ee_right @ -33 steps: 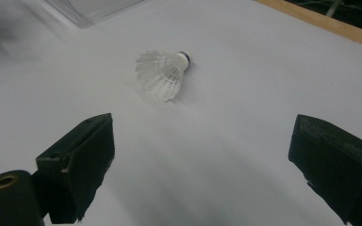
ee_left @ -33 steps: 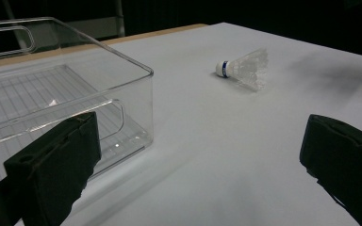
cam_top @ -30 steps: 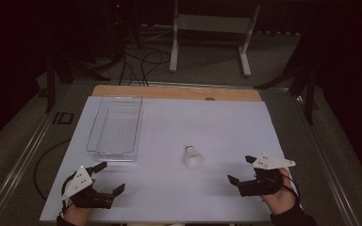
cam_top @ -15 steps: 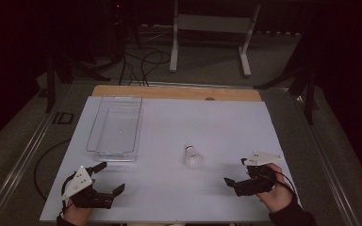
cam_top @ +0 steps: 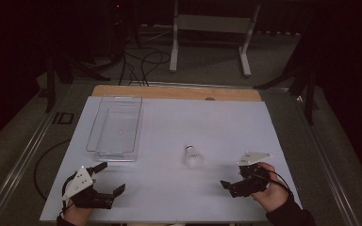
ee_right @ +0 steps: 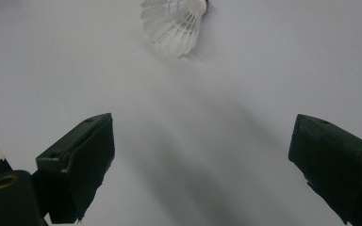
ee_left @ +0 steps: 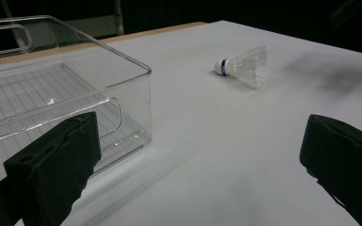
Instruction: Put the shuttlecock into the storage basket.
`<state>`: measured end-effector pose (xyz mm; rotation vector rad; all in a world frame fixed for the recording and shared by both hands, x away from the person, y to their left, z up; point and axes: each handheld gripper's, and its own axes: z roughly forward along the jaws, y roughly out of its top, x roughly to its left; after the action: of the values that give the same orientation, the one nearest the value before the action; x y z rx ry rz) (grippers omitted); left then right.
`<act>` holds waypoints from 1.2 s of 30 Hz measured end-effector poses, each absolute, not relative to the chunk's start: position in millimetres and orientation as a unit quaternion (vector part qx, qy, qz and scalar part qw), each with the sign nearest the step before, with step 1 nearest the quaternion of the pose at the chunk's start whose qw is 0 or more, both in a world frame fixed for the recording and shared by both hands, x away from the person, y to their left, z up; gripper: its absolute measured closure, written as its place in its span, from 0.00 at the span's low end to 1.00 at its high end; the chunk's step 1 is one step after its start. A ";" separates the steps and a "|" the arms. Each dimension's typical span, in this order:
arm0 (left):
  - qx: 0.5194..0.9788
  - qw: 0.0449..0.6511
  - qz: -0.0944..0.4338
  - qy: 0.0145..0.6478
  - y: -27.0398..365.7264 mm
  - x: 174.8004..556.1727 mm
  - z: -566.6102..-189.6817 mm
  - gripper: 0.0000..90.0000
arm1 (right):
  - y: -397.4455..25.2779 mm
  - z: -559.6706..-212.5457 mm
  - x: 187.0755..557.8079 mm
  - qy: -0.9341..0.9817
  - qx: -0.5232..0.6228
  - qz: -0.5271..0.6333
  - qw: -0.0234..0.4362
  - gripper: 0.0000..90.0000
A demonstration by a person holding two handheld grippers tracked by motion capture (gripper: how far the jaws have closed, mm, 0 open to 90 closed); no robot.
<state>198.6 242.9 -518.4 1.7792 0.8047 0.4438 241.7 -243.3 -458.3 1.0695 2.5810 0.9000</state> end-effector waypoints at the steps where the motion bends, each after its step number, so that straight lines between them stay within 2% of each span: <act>1: 0.748 0.539 0.187 0.338 242.8 198.6 -518.4 0.00 | -242.3 -458.6 242.2 0.876 0.365 0.300 0.098 0.09; 13: 0.748 0.539 0.187 0.339 242.6 198.5 -518.4 0.00 | -236.4 -460.7 247.2 0.880 0.385 0.266 0.077 0.09; 20: 0.750 0.537 0.187 0.338 242.4 198.5 -518.4 0.00 | -234.7 -468.0 251.3 0.888 0.395 0.233 0.034 0.09; 36: 0.752 0.536 0.186 0.336 241.7 198.5 -518.6 0.00 | -228.8 -470.1 258.9 0.901 0.397 0.176 -0.002 0.09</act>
<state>198.5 241.7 -518.6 1.7906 0.7995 0.4438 258.9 -228.8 -470.1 1.2477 2.8337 0.5520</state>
